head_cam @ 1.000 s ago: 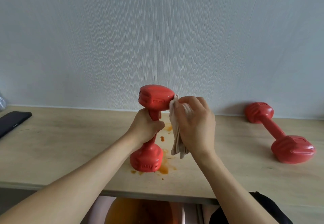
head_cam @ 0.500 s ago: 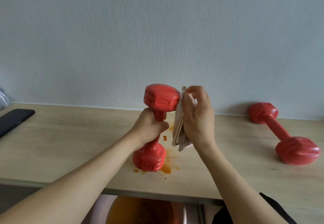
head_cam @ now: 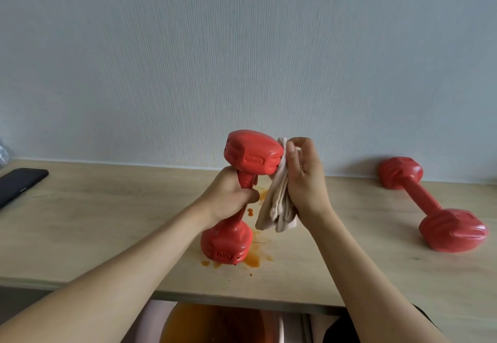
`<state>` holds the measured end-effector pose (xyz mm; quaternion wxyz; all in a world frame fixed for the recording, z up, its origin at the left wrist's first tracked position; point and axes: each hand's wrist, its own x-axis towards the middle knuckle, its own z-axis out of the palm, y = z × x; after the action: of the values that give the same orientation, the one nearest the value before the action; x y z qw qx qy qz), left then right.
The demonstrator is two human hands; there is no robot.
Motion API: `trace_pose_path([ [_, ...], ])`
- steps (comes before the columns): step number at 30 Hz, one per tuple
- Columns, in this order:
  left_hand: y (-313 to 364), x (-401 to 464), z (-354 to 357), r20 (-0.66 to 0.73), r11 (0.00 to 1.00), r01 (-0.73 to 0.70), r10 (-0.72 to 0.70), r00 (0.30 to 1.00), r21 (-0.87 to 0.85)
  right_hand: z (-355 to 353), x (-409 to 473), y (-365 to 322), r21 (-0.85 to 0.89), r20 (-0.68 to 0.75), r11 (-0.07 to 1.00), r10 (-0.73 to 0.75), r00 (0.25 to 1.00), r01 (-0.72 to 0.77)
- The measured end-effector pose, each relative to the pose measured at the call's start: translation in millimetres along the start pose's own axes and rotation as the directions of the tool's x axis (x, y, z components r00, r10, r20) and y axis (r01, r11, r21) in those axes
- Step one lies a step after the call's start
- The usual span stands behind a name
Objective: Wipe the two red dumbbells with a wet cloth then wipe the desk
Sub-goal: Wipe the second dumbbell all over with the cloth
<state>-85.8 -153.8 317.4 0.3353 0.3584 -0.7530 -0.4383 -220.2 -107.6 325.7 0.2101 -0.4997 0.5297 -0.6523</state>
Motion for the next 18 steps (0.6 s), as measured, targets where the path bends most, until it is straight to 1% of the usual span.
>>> trace_pose_path([
  [2,-2,0,2,-0.032,0.999,0.0,0.001,0.999,0.033,-2,-1,4,0.032,0.02,0.999,0.023,1.0,-0.023],
  [4,-3,0,4,-0.13,0.997,-0.004,0.013,0.991,0.073,-5,-2,5,0.021,0.033,1.0,0.022,0.999,-0.023],
  [6,-3,-1,4,-0.243,0.997,-0.012,0.03,0.97,0.072,-5,-6,3,0.022,0.041,1.0,0.015,0.999,-0.016],
  [8,-3,0,1,-0.311,0.998,-0.002,0.022,0.95,0.064,-4,-8,2,0.006,0.043,1.0,-0.004,0.999,0.004],
  [12,-1,-1,-2,-0.347,0.998,0.023,-0.002,0.938,0.055,-2,-11,0,-0.086,0.038,0.995,-0.044,0.998,0.047],
  [15,-2,0,-1,-0.326,0.999,0.028,-0.02,0.945,0.02,2,-18,-4,-0.216,0.003,0.971,-0.1,0.995,0.098],
  [18,-5,0,3,-0.298,0.998,0.008,-0.027,0.954,-0.064,7,-23,-10,-0.291,-0.047,0.95,-0.132,0.99,0.113],
])
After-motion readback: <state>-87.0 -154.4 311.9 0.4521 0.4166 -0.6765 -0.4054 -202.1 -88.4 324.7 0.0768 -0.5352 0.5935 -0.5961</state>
